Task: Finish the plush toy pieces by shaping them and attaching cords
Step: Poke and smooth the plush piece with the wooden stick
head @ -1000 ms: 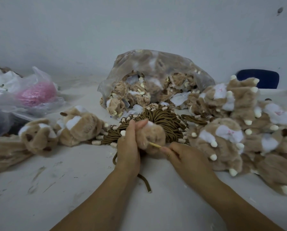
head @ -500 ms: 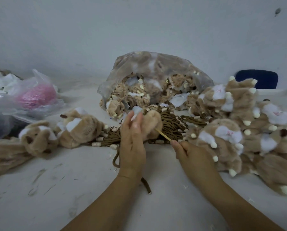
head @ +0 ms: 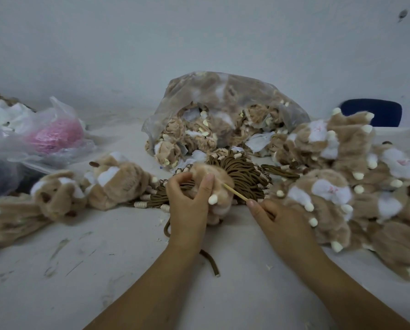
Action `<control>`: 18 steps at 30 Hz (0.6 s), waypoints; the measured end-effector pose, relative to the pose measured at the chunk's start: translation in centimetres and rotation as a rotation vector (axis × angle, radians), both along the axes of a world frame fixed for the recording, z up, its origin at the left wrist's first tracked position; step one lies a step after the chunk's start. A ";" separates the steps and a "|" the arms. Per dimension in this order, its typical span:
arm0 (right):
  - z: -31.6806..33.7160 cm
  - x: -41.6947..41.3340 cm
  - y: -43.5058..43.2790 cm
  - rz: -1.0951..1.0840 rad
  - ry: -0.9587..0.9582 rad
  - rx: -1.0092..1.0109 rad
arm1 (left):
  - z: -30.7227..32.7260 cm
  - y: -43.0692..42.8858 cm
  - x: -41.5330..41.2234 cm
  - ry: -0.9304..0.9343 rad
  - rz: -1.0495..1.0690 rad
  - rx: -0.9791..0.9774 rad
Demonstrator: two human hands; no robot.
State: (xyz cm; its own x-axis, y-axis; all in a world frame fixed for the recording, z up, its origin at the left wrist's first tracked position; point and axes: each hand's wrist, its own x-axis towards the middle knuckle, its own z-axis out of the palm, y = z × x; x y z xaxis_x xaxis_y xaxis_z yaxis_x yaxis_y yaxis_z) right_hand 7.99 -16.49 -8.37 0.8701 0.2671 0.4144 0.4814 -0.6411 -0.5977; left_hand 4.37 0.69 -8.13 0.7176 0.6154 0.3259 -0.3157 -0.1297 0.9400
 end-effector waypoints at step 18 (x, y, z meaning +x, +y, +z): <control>1.3 0.2 -0.7 -0.172 -0.146 -0.241 | 0.2 -0.1 -0.3 -0.036 -0.007 0.082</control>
State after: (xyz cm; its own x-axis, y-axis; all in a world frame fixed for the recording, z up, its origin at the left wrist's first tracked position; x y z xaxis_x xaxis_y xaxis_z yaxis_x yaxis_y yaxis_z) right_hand 8.20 -17.21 -7.09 0.8469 0.2271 0.4808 0.4233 -0.8352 -0.3511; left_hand 4.04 0.57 -7.94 0.7085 0.5808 0.4009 -0.3504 -0.2036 0.9142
